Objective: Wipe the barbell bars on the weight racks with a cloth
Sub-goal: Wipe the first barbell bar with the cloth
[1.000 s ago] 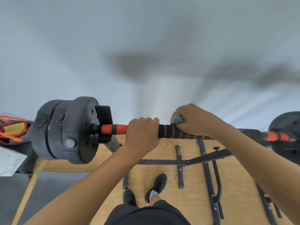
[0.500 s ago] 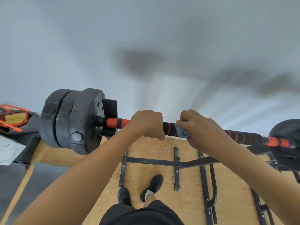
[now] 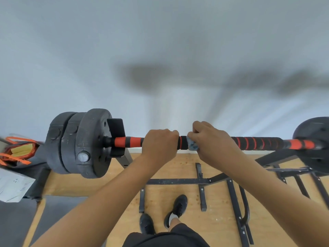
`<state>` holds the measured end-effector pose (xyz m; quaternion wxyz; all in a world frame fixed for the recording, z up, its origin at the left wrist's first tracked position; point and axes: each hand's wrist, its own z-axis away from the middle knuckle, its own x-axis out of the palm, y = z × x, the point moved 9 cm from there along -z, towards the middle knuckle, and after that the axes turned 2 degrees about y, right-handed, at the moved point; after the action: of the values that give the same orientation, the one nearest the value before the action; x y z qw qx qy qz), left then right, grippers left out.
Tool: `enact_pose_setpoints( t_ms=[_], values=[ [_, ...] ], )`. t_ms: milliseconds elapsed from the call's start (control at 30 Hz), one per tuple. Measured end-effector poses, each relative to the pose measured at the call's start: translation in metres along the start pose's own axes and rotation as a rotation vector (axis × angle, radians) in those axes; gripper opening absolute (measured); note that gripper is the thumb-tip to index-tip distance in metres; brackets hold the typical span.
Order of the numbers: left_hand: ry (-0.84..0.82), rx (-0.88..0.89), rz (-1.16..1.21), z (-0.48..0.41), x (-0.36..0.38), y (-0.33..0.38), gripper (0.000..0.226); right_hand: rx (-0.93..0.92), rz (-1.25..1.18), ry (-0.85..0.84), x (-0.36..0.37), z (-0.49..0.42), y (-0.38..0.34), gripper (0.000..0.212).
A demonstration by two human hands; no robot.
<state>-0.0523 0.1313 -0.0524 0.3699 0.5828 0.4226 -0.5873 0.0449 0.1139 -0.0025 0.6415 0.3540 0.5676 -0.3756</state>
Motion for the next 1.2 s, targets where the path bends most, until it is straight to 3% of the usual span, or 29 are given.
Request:
enact_pose_setpoints(
  t_ms=[133,267,333,400,533,667,900,1100,1200],
  values=[
    [-0.194,-0.042,0.096,-0.011,0.006,-0.004,0.013,0.062,-0.016,0.037,0.007,0.007,-0.002,0.016],
    [-0.744,-0.062,0.514,-0.012,0.029,-0.003,0.034,0.051,-0.009,0.056,0.004,0.017,-0.008,0.026],
    [-0.903,-0.057,0.688,-0.009,0.029,-0.002,0.038,0.046,0.019,0.049,0.002,0.023,-0.011,0.034],
    [-0.810,-0.015,0.646,-0.012,0.023,-0.003,0.042,0.037,0.027,0.033,0.005,0.028,-0.010,0.041],
    [-0.121,0.048,0.142,0.000,-0.007,0.000,0.038,0.020,0.021,0.039,-0.001,0.021,-0.006,0.031],
    [0.128,0.044,-0.025,0.013,-0.008,0.017,0.026,0.032,0.035,0.036,0.004,0.019,-0.009,0.021],
    [-0.119,-0.031,0.122,-0.011,0.000,0.005,0.018,0.164,-0.108,0.146,0.003,0.023,0.000,0.026],
    [-0.897,-0.064,0.666,-0.014,0.033,0.003,0.026,0.166,-0.092,0.153,0.003,0.030,-0.008,0.035],
    [-0.881,-0.031,0.719,-0.015,0.029,0.003,0.035,0.161,-0.104,0.155,0.003,0.032,-0.007,0.037]
  ],
)
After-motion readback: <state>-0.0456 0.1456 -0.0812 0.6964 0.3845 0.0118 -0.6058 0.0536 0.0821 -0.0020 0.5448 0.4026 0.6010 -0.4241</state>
